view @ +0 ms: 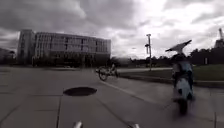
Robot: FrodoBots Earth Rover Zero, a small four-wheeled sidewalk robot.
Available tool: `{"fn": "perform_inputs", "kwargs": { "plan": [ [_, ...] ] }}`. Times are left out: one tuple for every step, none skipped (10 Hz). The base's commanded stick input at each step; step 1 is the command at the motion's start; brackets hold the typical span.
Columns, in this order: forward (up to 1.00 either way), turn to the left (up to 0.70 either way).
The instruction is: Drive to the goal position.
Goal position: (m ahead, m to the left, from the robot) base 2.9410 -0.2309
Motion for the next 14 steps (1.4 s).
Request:
{"fn": "perform_inputs", "kwargs": {
  "plan": [
    [0.70, 0.01],
    [0.70, 0.03],
    [0.70, 0.04],
    [0.70, 0.04],
    [0.70, 0.04],
    [0.70, 0.04],
    [0.70, 0.09],
    [0.70, 0.19],
    [0.70, 0.26],
    [0.70, 0.28],
    [0.70, 0.29],
    [0.70, 0.33],
    [0.70, 0.35],
    [0.70, 0.35]
  ]
}}
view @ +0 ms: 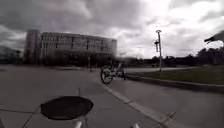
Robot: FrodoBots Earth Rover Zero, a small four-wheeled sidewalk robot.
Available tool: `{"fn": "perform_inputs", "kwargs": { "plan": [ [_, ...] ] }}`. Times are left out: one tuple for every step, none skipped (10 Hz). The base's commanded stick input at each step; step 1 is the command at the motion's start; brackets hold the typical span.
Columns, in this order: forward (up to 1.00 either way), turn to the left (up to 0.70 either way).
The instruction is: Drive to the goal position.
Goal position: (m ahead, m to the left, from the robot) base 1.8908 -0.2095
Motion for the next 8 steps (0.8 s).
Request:
{"fn": "perform_inputs", "kwargs": {
  "plan": [
    [0.70, 0.35],
    [0.70, 0.35],
    [0.70, 0.35],
    [0.61, 0.40],
    [0.36, 0.36],
    [0.13, 0.13],
    [0.00, 0.00],
    [0.00, 0.00]
  ]
}}
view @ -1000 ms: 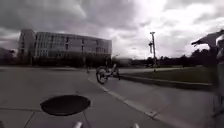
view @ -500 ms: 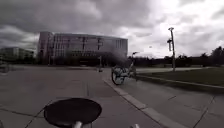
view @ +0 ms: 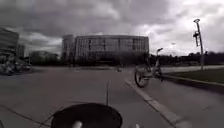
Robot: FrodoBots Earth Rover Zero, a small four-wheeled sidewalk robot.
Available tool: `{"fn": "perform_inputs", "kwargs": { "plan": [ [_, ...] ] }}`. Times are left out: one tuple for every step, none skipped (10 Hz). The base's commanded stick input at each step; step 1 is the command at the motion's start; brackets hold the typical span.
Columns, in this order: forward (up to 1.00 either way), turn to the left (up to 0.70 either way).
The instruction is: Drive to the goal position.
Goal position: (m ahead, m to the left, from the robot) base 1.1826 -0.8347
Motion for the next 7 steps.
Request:
{"fn": "perform_inputs", "kwargs": {
  "plan": [
    [0.00, 0.00],
    [0.00, 0.00],
    [0.00, 0.00],
    [0.00, 0.00],
    [0.00, 0.00],
    [0.00, 0.00],
    [0.00, 0.00]
  ]
}}
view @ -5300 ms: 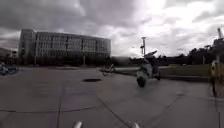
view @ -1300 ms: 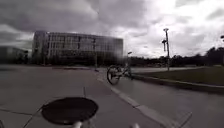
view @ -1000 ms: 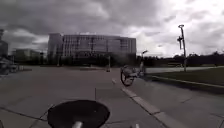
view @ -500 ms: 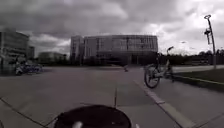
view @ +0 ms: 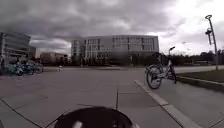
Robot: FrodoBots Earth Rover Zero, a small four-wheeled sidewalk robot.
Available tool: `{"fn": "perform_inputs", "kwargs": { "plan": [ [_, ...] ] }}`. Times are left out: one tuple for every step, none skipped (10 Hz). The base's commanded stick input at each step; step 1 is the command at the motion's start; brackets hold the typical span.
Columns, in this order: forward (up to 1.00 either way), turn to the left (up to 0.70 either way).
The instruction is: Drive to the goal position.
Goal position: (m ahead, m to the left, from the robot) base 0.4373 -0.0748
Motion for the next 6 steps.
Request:
{"fn": "perform_inputs", "kwargs": {
  "plan": [
    [0.03, 0.00],
    [0.08, 0.00],
    [0.14, 0.00],
    [0.20, 0.00],
    [0.25, 0.00],
    [0.31, 0.00]
  ]
}}
